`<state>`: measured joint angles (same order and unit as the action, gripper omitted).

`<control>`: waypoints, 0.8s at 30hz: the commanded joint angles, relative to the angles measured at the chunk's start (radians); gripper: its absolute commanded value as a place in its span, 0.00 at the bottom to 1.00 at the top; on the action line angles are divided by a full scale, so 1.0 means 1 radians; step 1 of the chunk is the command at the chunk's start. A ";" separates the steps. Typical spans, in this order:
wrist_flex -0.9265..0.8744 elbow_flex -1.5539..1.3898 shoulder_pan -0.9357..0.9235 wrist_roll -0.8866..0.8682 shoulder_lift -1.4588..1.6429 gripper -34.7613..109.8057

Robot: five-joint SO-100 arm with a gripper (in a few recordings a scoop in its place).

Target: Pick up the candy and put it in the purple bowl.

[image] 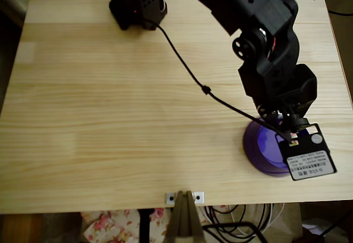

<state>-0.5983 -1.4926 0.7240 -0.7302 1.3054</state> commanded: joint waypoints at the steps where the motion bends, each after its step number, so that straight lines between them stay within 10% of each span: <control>1: 0.011 0.107 0.005 -0.008 0.038 0.33; 11: 0.000 0.104 0.003 -0.018 0.038 0.42; 16: -0.060 0.118 -0.002 0.012 0.087 0.24; 24: -0.109 -0.035 -0.098 0.144 0.347 0.24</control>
<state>-0.6964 -1.4956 0.6657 -0.6305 1.3729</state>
